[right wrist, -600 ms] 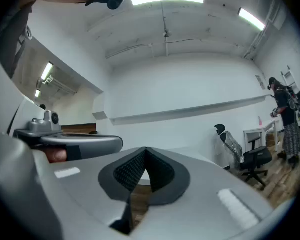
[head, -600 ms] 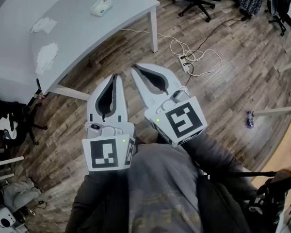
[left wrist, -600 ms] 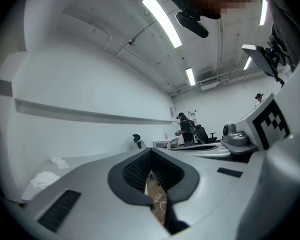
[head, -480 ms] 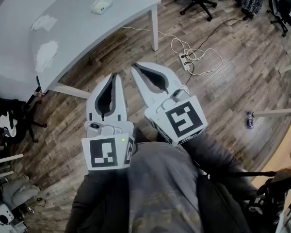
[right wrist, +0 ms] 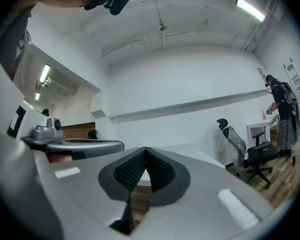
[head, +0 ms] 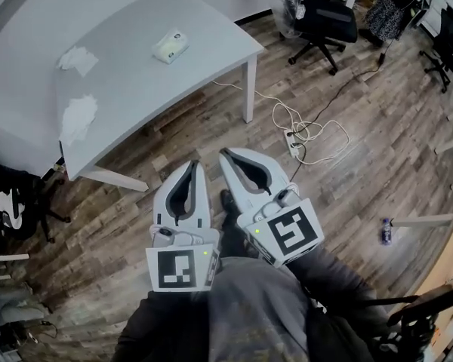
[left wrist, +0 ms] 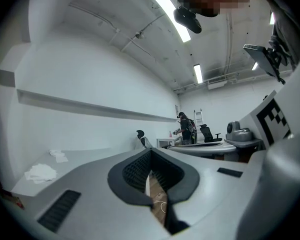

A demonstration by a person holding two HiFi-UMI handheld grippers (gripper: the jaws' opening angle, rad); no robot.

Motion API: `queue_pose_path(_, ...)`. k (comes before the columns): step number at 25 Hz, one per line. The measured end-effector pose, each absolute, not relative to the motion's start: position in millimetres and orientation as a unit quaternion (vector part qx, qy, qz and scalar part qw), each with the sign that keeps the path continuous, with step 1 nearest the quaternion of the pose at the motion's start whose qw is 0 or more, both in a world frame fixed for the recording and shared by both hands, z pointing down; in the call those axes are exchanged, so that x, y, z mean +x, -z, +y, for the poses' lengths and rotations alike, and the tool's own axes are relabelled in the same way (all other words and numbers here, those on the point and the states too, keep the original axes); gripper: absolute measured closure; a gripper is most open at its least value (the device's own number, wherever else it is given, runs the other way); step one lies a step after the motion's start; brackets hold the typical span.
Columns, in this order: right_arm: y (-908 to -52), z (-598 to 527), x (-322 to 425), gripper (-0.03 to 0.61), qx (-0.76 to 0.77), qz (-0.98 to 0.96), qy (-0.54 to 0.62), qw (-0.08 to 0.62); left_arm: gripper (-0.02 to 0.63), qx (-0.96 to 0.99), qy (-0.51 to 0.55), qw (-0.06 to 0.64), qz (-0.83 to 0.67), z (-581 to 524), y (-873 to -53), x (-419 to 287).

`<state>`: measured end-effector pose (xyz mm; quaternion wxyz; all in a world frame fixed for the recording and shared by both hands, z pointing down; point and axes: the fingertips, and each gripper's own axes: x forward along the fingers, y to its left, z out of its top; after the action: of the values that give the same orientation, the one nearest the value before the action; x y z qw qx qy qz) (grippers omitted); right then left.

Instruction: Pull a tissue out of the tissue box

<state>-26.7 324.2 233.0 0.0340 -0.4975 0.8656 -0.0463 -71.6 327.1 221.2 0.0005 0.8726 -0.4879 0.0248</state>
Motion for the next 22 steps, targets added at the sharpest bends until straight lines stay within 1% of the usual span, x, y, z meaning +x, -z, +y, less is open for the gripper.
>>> queue_pose_path(8, -255.2, 202.6, -3.0, 0.575, -0.488, 0.870, 0.064, 0.028, 0.615, 0.880, -0.042, 0.009, -0.473, 201.4, -242.5, -42.9)
queue_pose_path(13, -267.0, 112.8, -12.1, 0.575, -0.472, 0.878, 0.075, 0.023, 0.615, 0.872, -0.045, 0.024, -0.487, 113.2, -254.0, -51.8)
queue_pose_path(22, -227.0, 24.2, -37.7, 0.575, -0.437, 0.899, 0.039, 0.007, 0.615, 0.860, -0.026, 0.037, -0.508, 28.0, -233.5, -68.4)
